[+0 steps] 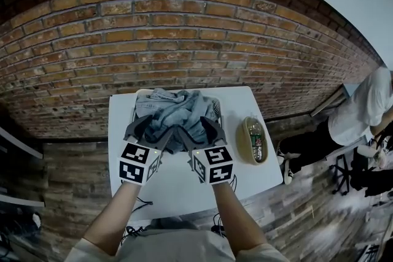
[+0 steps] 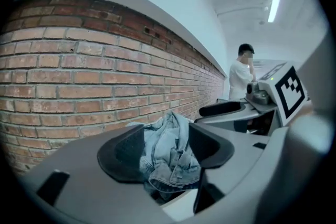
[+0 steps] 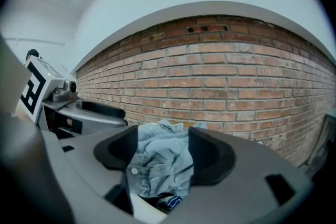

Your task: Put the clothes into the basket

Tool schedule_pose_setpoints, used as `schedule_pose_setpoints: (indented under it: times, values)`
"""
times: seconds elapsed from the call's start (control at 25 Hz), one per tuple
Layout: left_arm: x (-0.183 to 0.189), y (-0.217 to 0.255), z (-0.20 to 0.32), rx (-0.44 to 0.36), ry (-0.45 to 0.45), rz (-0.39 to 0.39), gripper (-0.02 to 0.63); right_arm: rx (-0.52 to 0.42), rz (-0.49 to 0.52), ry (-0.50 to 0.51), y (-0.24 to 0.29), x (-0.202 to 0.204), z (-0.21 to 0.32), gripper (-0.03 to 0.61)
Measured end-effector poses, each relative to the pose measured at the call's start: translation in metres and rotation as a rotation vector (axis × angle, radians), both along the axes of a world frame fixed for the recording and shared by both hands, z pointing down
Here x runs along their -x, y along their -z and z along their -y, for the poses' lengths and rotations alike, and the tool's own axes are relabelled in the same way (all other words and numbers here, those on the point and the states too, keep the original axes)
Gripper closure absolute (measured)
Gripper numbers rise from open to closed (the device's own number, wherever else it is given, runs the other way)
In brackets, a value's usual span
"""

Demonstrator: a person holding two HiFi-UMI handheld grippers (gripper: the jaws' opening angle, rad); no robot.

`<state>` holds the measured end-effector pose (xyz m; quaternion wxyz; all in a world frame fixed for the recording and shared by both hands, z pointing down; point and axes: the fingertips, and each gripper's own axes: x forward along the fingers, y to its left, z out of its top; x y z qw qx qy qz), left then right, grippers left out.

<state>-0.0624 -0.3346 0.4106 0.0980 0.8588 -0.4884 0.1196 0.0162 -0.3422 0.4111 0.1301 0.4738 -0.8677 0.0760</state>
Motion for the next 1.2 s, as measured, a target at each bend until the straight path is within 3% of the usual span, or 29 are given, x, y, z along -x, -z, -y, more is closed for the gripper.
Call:
schedule_pose_setpoints:
  times: [0.12, 0.24, 0.36, 0.88, 1.2]
  values:
    - [-0.005, 0.010, -0.011, -0.030, -0.017, -0.025, 0.417, -0.064, 0.013, -0.005, 0.014, 0.003, -0.009, 0.346]
    - [-0.009, 0.028, -0.029, -0.083, -0.037, -0.021, 0.519, -0.126, 0.035, -0.017, 0.033, 0.004, -0.027, 0.511]
    - [-0.009, 0.049, -0.046, -0.155, -0.034, -0.007, 0.590, -0.180, 0.048, -0.020, 0.051, 0.007, -0.047, 0.566]
    - [-0.010, 0.098, -0.137, -0.243, -0.019, 0.028, 0.604, -0.277, 0.050, -0.059, 0.103, 0.012, -0.139, 0.571]
    - [-0.002, 0.113, -0.190, -0.245, -0.035, 0.003, 0.604, -0.312, 0.047, -0.073, 0.121, 0.019, -0.195, 0.572]
